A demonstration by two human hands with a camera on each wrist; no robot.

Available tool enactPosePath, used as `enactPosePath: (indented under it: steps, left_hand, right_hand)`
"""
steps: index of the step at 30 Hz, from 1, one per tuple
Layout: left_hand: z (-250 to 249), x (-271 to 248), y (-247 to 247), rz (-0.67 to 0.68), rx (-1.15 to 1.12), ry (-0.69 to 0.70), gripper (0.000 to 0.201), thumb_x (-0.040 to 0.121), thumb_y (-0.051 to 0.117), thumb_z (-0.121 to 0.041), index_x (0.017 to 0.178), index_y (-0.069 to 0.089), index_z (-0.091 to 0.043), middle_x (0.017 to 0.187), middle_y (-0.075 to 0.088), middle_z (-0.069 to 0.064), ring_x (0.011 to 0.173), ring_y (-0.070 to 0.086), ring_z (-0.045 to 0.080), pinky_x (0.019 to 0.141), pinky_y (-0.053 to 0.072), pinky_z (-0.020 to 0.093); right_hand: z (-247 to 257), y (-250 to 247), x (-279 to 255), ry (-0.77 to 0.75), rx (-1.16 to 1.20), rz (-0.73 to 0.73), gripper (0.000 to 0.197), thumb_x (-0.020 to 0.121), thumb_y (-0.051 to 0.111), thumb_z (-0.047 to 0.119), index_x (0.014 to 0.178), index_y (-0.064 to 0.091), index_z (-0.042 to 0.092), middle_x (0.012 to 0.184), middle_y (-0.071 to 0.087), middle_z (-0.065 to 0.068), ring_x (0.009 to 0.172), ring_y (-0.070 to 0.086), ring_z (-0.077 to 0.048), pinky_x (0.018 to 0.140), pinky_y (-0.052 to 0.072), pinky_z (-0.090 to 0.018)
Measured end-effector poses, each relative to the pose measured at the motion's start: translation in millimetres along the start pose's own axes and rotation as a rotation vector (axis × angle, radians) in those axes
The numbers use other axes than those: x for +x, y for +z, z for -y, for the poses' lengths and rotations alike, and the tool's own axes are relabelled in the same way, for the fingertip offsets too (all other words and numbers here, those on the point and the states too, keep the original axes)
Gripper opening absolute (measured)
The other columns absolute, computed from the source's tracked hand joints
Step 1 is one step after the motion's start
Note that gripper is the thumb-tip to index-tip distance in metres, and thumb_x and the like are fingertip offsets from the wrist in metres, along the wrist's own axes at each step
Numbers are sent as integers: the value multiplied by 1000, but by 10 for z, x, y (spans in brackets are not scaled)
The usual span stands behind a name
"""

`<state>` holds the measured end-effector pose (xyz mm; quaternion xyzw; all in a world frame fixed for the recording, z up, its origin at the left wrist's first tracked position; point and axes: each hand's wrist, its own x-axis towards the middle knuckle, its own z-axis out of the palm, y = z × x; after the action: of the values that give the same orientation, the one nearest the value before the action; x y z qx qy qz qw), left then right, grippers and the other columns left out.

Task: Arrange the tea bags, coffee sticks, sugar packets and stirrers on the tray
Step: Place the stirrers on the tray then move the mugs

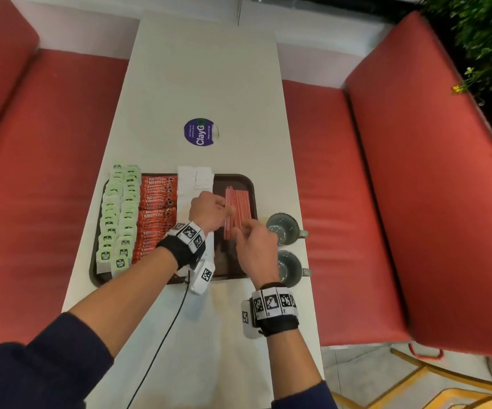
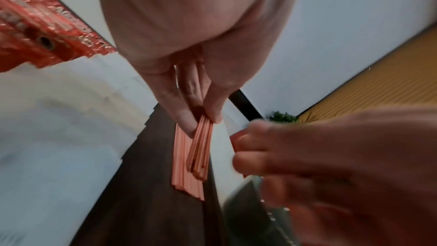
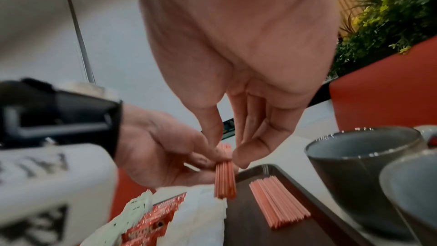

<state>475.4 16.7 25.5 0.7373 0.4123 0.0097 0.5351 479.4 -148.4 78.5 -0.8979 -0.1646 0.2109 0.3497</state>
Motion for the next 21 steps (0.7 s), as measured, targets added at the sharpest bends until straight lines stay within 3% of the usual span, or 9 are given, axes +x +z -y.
enactPosePath:
  steps: [2, 4, 7, 9, 11, 16, 21]
  left_hand:
    - [-56, 180, 73, -47, 207, 1, 25, 92, 86, -26, 77, 72, -13, 82, 75, 5, 80, 72, 22, 76, 60, 35]
    - [-64, 336, 150, -47, 369, -22, 30, 96, 81, -27, 77, 69, -7, 85, 74, 11, 81, 69, 26, 65, 49, 33]
    - [-57, 492, 266, -24, 504, -49, 23, 98, 74, -26, 103, 69, -3, 113, 72, 20, 103, 71, 38, 73, 48, 37]
    - [-73, 534, 348, -13, 568, -53, 23, 102, 68, -20, 116, 66, -2, 123, 67, 22, 111, 69, 40, 75, 47, 37]
    - [-105, 546, 406, -17, 605, -41, 21, 103, 65, -18, 117, 65, -3, 125, 65, 23, 112, 67, 39, 76, 45, 37]
    - [-112, 527, 492, 1, 677, -31, 30, 104, 64, -22, 127, 61, -4, 131, 60, 23, 116, 65, 41, 84, 50, 41]
    - [-92, 493, 527, 0, 652, -16, 27, 103, 63, -22, 123, 62, -4, 127, 62, 22, 112, 66, 40, 84, 53, 42]
  right_hand:
    - [1, -108, 3, -13, 9, 0, 25, 109, 65, 32, 126, 74, 17, 113, 78, 0, 98, 69, -15, 90, 58, -34]
    - [-55, -214, -4, -30, 9, 0, 26, 108, 64, 34, 127, 75, 20, 115, 79, 2, 102, 72, -13, 93, 60, -33]
    - [-185, -359, -27, -25, 32, -12, 24, 108, 64, 33, 126, 77, 23, 112, 80, 7, 100, 72, -6, 89, 57, -26]
    - [-289, -425, -39, -21, 40, -33, 22, 107, 65, 33, 124, 78, 27, 107, 80, 10, 98, 73, -4, 89, 61, -31]
    - [-389, -454, -38, -23, 29, -57, 21, 107, 65, 34, 123, 77, 29, 104, 79, 12, 96, 72, -4, 88, 62, -36]
    - [-435, -444, -61, -24, 26, -56, 20, 107, 64, 31, 124, 76, 31, 104, 79, 11, 95, 72, -4, 87, 62, -36]
    - [-365, -362, -155, -64, -23, 13, 22, 108, 61, 26, 123, 76, 29, 111, 80, 7, 99, 73, -10, 87, 62, -36]
